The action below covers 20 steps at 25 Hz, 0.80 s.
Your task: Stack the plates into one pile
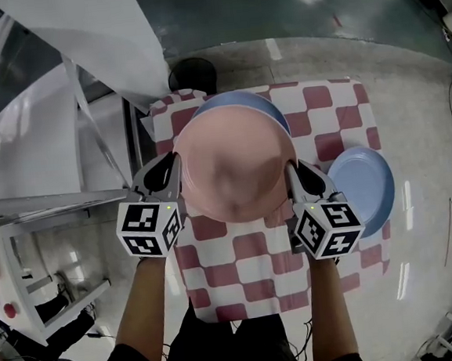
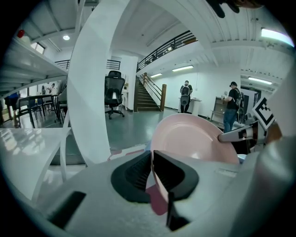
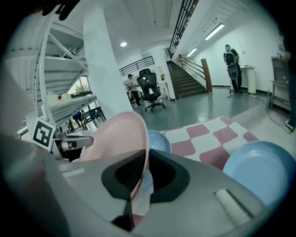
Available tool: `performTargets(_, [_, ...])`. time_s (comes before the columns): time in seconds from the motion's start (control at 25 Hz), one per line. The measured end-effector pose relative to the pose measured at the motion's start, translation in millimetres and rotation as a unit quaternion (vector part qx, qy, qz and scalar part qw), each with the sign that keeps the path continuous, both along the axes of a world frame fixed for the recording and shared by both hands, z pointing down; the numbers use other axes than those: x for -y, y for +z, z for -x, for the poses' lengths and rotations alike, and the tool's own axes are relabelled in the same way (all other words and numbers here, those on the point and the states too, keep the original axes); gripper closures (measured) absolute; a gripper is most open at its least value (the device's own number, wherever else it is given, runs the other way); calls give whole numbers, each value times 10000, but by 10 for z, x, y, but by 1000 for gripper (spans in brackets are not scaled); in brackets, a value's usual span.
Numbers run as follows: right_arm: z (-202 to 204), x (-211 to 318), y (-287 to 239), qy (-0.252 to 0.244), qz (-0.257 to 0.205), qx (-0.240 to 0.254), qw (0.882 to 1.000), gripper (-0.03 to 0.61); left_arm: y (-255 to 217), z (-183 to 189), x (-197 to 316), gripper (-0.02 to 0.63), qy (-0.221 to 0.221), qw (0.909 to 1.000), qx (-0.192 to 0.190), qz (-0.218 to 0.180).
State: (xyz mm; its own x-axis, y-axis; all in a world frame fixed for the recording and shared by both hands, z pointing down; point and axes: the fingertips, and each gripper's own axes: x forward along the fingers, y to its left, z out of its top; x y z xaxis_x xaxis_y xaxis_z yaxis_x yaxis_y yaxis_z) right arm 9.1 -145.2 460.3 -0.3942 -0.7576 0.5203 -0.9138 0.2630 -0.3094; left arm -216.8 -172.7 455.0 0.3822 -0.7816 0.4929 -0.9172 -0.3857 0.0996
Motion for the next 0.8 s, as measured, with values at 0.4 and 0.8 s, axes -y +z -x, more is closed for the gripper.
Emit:
performTargets(0.4, [-27, 309, 40, 49, -74, -112, 9999, 551, 78, -28, 303, 594, 43, 10000, -49, -56])
performTargets(0.8, [-103, 459, 102, 39, -39, -260, 9996, 554, 155, -119, 459, 591, 136, 9999, -27, 33])
